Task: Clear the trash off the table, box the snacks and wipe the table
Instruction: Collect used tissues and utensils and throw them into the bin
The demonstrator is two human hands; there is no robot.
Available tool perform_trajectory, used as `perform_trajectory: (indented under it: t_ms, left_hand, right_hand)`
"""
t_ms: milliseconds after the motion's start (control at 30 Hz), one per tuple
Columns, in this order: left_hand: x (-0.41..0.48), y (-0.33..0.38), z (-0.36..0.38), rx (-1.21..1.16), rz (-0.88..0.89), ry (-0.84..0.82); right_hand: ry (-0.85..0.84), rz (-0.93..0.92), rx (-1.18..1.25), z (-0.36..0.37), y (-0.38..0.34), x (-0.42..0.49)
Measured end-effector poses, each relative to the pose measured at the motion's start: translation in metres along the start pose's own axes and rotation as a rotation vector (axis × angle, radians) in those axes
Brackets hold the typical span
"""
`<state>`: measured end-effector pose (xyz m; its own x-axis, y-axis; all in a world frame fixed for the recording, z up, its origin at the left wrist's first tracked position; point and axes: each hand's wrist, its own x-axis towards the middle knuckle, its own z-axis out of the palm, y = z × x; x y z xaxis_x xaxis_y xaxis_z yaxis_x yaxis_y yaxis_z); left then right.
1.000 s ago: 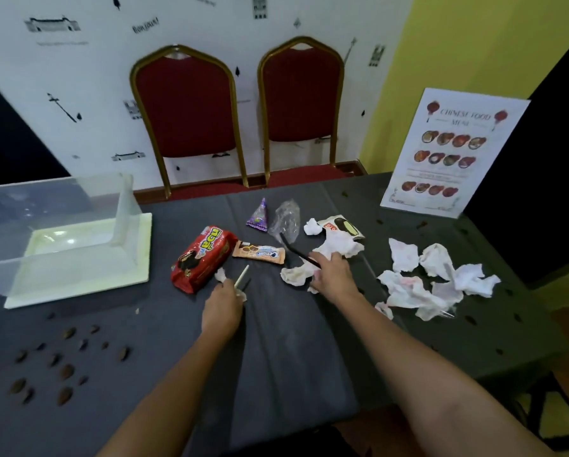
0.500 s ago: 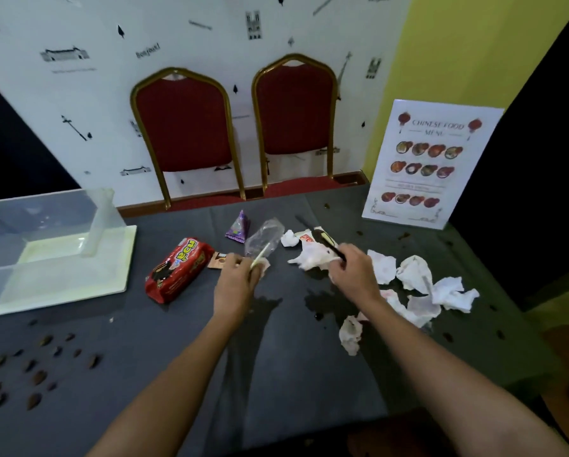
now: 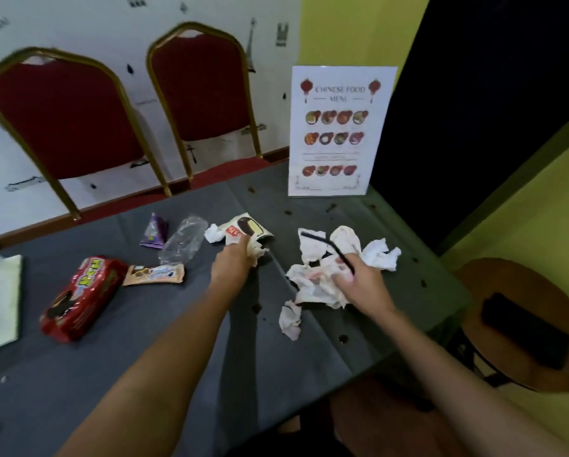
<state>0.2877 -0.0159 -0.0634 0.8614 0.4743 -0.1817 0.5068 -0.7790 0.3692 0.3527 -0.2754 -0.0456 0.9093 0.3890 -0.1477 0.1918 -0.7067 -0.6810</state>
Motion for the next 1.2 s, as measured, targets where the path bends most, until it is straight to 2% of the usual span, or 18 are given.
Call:
perform_trajectory:
  t_ms: [100,200,367,467,533,667,833,1033,1133,1200]
  left_hand:
    - [0.004,-0.002,0.001,-0.021,0.011,0.058]
    - [-0.003,0.003,-0.004,-0.044,0.042,0.102]
    - [-0.04,0.012,-0.002,-0.172,0.341,0.172]
    - [-0.067,0.01,0.007,-0.148,0.526,0.112]
    - [-0.082,0.008,0.015,-0.081,0.572,0.001]
    - [-0.097,0.017,0.026,0.103,0.521,-0.203]
    - [-0.098,0.033,0.039,0.237,0.427,-0.313]
    - [-0.11,0.038,0.053,0.257,0.473,-0.266]
    - [-0.115,0.034,0.054,0.153,0.462,-0.215]
    - [-0.116,0.026,0.045,-0.031,0.374,-0.111]
  right_hand:
    - [-0.129,-0.035,-0.148,0.011,0.007,-0.002]
    - [-0.153,-0.018,-0.346,0.018,0.002,0.002]
    - [-0.137,-0.037,-0.463,0.027,-0.005,0.006]
    - [-0.157,-0.019,-0.456,0.024,-0.005,0.009]
    - [-0.17,-0.003,-0.448,0.022,-0.004,0.011]
    - [-0.138,0.046,-0.327,0.013,-0.01,0.017]
    - [-0.038,0.039,-0.141,-0.016,-0.026,0.028]
    - [0.154,-0.076,0.129,-0.035,-0.052,0.031]
    - [0.106,-0.052,0.247,-0.029,-0.075,0.029]
    - [0.012,-0.007,0.4,-0.02,-0.095,0.029]
